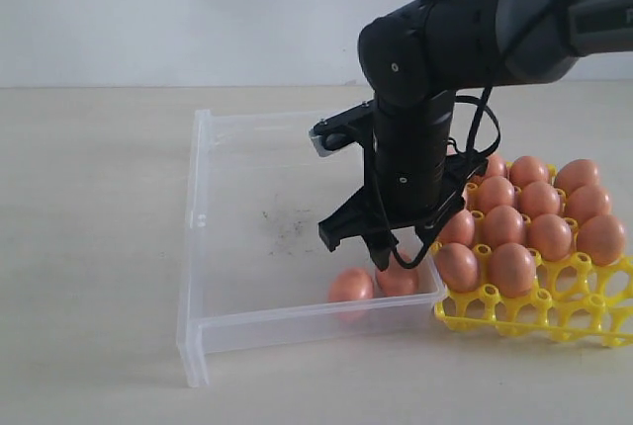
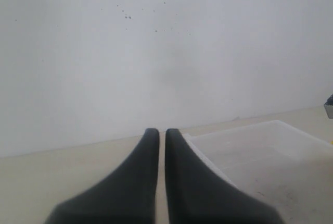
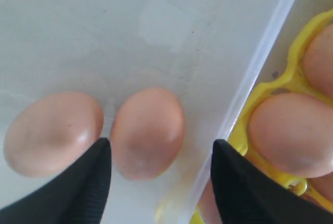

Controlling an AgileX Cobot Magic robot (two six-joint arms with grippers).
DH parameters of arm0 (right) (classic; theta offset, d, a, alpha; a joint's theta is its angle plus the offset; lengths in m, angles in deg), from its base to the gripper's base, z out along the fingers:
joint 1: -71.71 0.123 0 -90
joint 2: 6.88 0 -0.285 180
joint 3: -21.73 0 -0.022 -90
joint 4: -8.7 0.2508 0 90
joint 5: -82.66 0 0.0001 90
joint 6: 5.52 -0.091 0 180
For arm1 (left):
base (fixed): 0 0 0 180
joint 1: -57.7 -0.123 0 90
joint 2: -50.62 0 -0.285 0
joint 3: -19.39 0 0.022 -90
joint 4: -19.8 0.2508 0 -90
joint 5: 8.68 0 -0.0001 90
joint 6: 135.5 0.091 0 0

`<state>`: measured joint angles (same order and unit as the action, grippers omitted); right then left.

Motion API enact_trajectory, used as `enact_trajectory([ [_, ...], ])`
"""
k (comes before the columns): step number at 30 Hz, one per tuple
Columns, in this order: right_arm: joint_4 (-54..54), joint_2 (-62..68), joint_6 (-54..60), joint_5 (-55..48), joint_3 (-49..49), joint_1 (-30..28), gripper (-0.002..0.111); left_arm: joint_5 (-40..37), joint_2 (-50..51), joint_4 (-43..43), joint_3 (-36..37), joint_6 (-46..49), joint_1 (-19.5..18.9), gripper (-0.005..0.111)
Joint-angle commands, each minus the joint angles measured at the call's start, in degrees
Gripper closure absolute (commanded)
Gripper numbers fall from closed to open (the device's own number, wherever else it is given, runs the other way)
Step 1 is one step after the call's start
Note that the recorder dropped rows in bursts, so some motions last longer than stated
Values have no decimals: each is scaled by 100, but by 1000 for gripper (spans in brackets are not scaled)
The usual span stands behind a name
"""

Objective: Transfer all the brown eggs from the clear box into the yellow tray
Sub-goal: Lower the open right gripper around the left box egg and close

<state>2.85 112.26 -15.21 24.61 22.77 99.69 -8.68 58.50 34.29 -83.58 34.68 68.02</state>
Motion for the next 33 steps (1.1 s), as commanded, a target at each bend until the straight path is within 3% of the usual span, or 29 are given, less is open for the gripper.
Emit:
enact_trajectory([
  [1,111,243,7,237,-35,-9,57,0,-10,-9,19,8,24,103],
  [20,-206,-345,35,432,-35,424,57,0,-10,-9,19,8,24,103],
  [33,-172,66,-42,337,-47,454,57,0,-10,-9,19,8,24,103],
])
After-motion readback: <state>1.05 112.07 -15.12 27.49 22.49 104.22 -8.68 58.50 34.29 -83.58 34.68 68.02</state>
